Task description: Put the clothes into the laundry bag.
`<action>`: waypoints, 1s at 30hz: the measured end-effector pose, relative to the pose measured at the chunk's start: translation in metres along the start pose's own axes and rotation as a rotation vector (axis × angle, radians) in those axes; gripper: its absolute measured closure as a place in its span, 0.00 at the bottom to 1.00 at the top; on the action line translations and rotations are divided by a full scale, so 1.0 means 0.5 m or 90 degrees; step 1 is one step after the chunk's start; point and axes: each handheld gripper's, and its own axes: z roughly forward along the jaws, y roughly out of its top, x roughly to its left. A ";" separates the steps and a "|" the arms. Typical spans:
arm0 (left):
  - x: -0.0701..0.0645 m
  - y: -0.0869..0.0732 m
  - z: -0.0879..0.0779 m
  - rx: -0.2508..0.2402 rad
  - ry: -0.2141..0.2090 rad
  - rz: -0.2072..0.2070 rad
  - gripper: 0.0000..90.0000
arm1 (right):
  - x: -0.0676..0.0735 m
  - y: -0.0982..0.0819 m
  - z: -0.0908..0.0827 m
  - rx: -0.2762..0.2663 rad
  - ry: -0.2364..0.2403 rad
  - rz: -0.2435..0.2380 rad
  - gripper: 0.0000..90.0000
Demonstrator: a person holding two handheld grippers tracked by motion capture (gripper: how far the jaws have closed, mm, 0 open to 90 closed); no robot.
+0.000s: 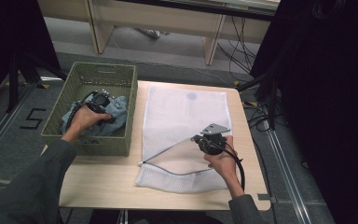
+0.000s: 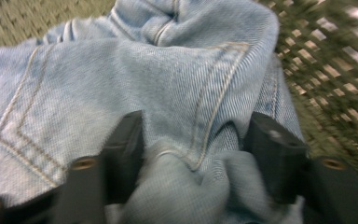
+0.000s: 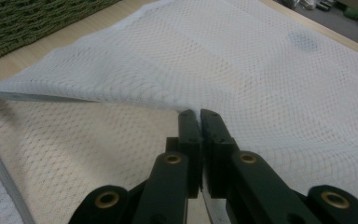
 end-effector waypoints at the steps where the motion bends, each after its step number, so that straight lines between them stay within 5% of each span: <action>1: -0.004 0.002 -0.005 0.005 -0.011 0.007 0.25 | 0.001 0.000 0.000 0.006 0.002 0.003 0.98; 3: -0.020 0.005 -0.015 0.009 -0.041 0.048 0.16 | 0.001 0.000 -0.001 0.005 0.001 0.005 0.98; 4: -0.020 0.005 -0.015 0.009 -0.041 0.048 0.17 | 0.000 0.000 0.000 0.000 0.000 -0.001 0.98; 7: -0.041 0.001 -0.013 0.052 -0.064 0.132 0.16 | 0.000 0.000 0.001 0.003 0.001 -0.001 0.98; 12: -0.059 -0.004 0.019 0.102 -0.032 0.171 0.15 | 0.001 0.000 0.001 0.005 0.001 -0.008 0.98; 16: -0.053 -0.013 0.059 0.123 0.001 0.173 0.15 | 0.001 0.000 0.000 0.003 0.000 -0.004 0.98; 17: -0.044 -0.019 0.071 0.125 0.005 0.191 0.15 | 0.000 0.000 0.000 0.002 0.000 -0.002 0.98; 22: -0.041 -0.017 0.071 0.123 0.010 0.177 0.18 | -0.002 0.000 -0.004 0.009 0.002 0.004 0.98; 27: -0.046 -0.012 0.065 0.137 0.007 0.160 0.39 | -0.003 0.000 -0.003 -0.001 -0.003 -0.001 0.98; 28: -0.046 -0.010 0.060 0.132 0.011 0.160 0.54 | -0.002 0.001 -0.004 -0.002 -0.003 0.000 0.98; 29: -0.044 -0.011 0.056 0.126 0.043 0.180 0.66 | -0.002 0.000 -0.004 -0.002 -0.004 0.001 0.98; 30: -0.041 -0.011 0.051 0.131 0.062 0.185 0.66 | -0.002 0.000 -0.004 -0.002 -0.004 0.001 0.98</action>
